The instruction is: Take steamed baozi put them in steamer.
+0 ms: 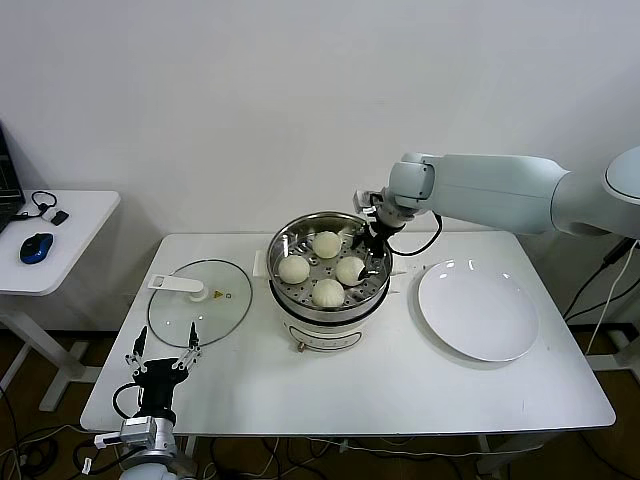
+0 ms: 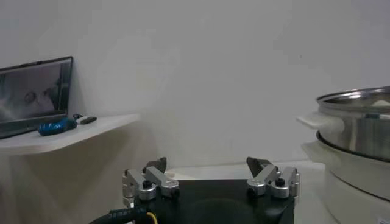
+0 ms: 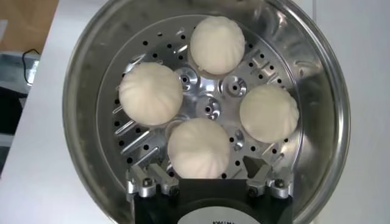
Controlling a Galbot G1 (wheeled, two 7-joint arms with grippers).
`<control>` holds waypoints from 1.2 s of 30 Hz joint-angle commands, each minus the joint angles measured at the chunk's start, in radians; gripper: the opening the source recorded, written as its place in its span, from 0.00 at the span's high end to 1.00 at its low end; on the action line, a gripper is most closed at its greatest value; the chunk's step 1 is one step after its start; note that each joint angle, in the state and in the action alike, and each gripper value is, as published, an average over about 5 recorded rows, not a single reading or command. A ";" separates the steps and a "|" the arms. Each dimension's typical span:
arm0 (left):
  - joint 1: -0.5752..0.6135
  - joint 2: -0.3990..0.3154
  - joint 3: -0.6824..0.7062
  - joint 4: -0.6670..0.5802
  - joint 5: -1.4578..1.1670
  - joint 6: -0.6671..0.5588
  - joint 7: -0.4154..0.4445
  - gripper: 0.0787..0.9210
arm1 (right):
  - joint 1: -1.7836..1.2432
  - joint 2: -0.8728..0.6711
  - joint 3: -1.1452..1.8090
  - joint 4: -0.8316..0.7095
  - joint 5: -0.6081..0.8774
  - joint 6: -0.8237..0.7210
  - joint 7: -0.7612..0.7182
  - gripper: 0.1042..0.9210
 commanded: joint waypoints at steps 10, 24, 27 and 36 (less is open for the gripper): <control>0.011 -0.030 -0.006 -0.044 -0.007 0.012 0.007 0.12 | 0.296 -0.100 -0.138 0.099 0.037 0.036 -0.094 0.12; 0.015 -0.030 0.004 -0.051 -0.010 0.008 -0.004 0.12 | 0.260 -0.404 -0.070 0.300 0.050 -0.092 0.401 0.12; 0.015 -0.030 0.004 -0.049 -0.011 0.007 -0.004 0.12 | 0.161 -0.527 0.062 0.357 0.021 -0.137 0.558 0.12; 0.003 -0.031 0.015 -0.037 -0.007 0.005 -0.002 0.12 | -0.571 -0.839 0.855 0.574 -0.114 -0.130 0.946 0.12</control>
